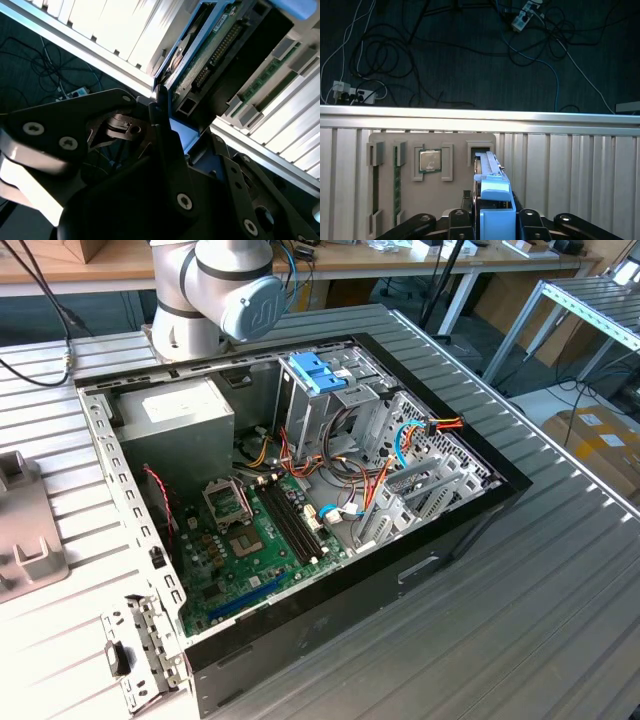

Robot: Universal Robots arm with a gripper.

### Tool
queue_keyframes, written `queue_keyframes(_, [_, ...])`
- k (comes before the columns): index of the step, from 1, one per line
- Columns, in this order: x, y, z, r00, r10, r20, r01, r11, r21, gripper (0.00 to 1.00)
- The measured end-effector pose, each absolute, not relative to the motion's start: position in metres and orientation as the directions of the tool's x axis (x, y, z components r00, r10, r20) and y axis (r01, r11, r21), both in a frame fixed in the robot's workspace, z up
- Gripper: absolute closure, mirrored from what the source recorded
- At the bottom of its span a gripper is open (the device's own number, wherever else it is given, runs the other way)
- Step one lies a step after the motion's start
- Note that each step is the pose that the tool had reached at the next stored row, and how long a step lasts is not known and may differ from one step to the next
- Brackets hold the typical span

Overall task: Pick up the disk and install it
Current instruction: 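Pick up the disk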

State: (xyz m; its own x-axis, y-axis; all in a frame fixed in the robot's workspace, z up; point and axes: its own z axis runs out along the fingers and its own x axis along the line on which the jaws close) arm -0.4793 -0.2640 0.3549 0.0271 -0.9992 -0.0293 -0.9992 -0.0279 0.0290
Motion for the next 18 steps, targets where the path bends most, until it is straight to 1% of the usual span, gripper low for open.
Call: queue_keyframes(18, [-0.4793,-0.2640,0.3637,0.027,-0.999,-0.030,-0.999,-0.028,0.029,0.63])
